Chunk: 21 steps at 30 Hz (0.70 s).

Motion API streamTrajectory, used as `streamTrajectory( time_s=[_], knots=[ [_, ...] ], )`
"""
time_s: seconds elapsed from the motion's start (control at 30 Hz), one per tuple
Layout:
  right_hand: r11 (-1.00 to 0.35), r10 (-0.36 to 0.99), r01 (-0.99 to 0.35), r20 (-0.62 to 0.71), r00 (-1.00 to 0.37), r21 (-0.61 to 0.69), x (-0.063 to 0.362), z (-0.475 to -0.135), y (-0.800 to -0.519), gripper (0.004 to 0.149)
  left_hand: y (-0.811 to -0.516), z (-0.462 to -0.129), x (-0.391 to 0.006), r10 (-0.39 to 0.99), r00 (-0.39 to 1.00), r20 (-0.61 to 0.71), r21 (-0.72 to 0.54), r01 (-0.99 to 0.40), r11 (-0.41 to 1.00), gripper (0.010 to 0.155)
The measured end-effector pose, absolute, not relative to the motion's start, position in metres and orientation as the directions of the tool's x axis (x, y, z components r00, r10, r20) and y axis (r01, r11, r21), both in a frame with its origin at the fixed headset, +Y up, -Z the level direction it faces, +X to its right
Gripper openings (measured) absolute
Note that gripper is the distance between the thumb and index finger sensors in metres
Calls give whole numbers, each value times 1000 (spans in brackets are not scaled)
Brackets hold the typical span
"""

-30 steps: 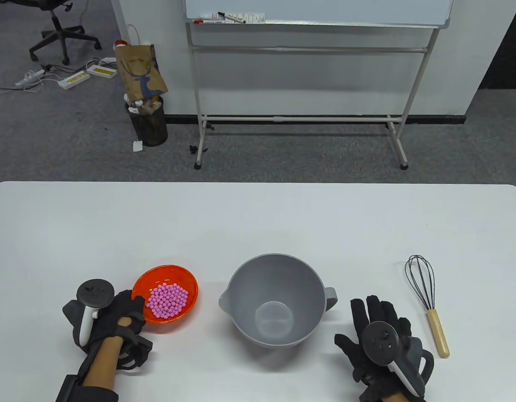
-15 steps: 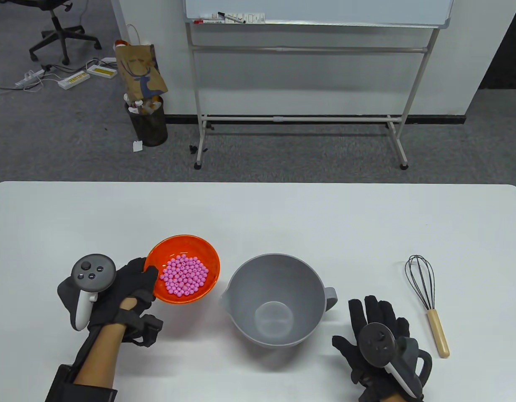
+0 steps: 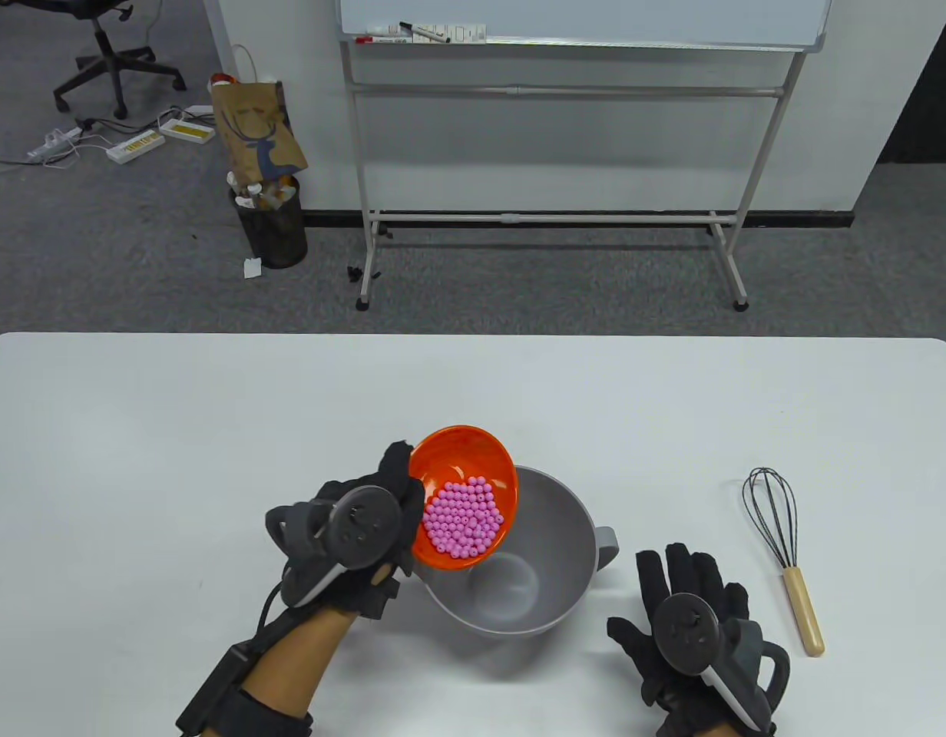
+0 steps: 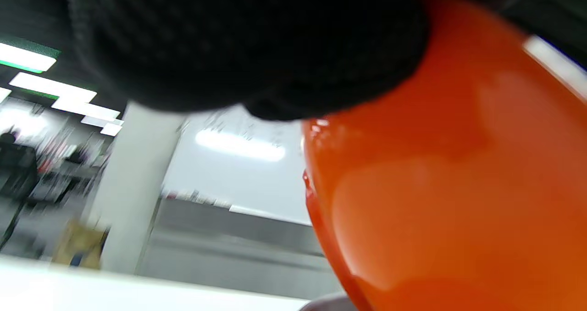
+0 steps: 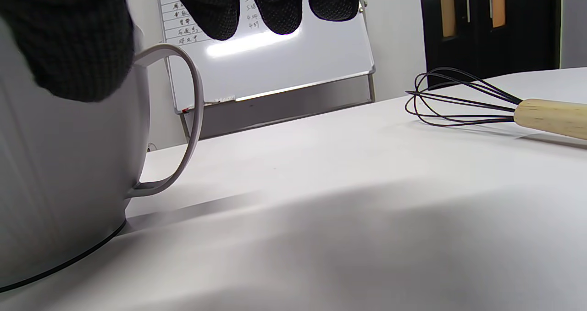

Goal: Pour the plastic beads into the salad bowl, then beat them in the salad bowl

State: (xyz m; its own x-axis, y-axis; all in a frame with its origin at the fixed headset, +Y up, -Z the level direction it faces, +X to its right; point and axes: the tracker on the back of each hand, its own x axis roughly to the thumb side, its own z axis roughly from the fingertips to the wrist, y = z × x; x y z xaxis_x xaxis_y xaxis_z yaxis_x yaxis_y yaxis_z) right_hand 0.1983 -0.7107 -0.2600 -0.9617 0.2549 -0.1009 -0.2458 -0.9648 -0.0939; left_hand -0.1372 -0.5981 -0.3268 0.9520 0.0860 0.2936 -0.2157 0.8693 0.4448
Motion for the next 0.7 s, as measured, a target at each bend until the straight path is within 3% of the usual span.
streamTrajectory(
  time_s=[0.17,0.33,0.57,0.7],
  knots=[
    [-962,263,-254,-97,-960,-100,199,-259,-710,86,-614,-306,-102,-345,877,335,698,15,716,51],
    [-963,262,-253,-97,-960,-96,199,-259,-711,86,-619,-295,-97,-476,824,307,800,48,598,51],
    [-963,261,-252,-98,-960,-96,199,-259,-711,86,-609,-299,-108,-371,875,310,756,9,654,51],
    [-964,260,-251,-103,-960,-88,200,-259,-711,86,-599,-310,-129,-176,936,303,635,-61,770,51]
  ],
)
